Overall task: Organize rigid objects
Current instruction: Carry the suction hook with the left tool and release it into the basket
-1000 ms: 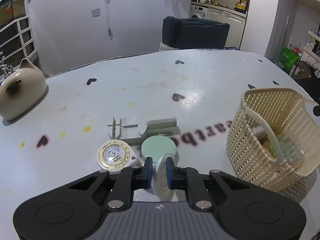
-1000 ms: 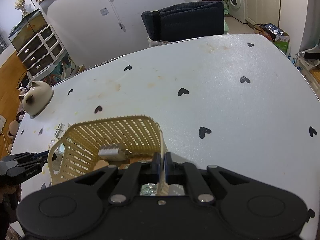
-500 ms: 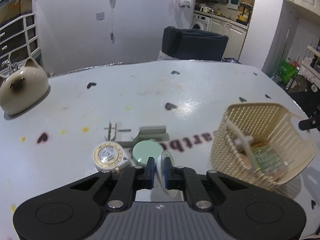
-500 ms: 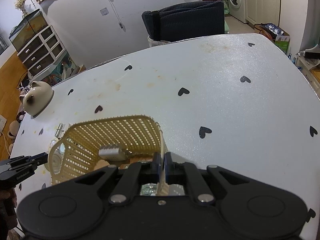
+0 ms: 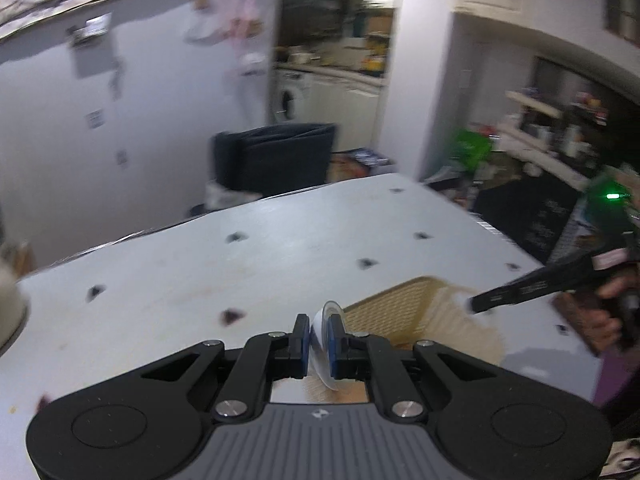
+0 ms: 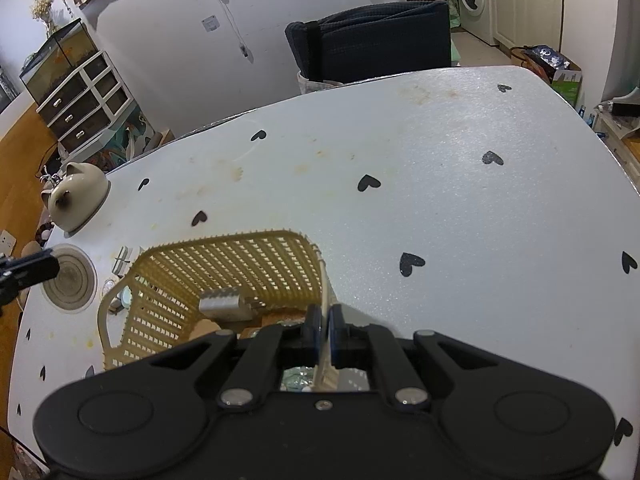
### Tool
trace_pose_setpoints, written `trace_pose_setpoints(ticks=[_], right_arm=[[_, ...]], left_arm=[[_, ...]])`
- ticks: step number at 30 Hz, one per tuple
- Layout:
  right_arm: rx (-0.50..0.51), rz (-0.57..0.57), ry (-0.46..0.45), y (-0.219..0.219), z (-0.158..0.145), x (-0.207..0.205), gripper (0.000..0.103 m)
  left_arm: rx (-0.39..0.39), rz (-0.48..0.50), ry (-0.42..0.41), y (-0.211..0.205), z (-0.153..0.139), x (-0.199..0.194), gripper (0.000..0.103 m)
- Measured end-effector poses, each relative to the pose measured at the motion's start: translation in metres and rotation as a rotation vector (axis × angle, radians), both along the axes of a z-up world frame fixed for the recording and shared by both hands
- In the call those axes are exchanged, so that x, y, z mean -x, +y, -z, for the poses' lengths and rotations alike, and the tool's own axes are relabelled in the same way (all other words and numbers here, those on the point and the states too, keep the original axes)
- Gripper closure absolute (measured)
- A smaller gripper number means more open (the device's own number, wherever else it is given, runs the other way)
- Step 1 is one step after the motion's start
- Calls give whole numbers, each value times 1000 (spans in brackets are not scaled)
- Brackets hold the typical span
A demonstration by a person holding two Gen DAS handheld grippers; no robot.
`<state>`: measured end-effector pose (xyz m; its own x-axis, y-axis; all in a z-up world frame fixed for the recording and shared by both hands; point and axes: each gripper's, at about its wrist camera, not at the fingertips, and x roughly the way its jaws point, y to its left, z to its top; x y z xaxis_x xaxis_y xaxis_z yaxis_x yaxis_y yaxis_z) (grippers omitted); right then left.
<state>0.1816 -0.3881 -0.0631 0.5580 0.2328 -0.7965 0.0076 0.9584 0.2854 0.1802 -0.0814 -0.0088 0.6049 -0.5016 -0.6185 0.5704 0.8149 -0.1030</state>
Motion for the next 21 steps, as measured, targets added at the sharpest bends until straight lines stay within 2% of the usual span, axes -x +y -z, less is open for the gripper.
trace_pose_setpoints(ticks=[2, 9, 15, 19, 21], right_arm=[[-2, 0, 0, 0, 0, 0, 98], [-6, 0, 1, 0, 0, -1, 98], [-9, 1, 0, -1, 1, 0, 98], [-8, 0, 0, -1, 1, 0, 98], [-9, -1, 0, -1, 1, 0, 98]], left_arm=[[1, 65, 19, -14, 2, -1, 93], [-77, 265, 95, -64, 28, 1, 93], [-173, 366, 142, -86, 57, -2, 93], [-277, 429, 115, -97, 70, -3, 93], [-303, 457, 121, -101, 73, -4, 93]])
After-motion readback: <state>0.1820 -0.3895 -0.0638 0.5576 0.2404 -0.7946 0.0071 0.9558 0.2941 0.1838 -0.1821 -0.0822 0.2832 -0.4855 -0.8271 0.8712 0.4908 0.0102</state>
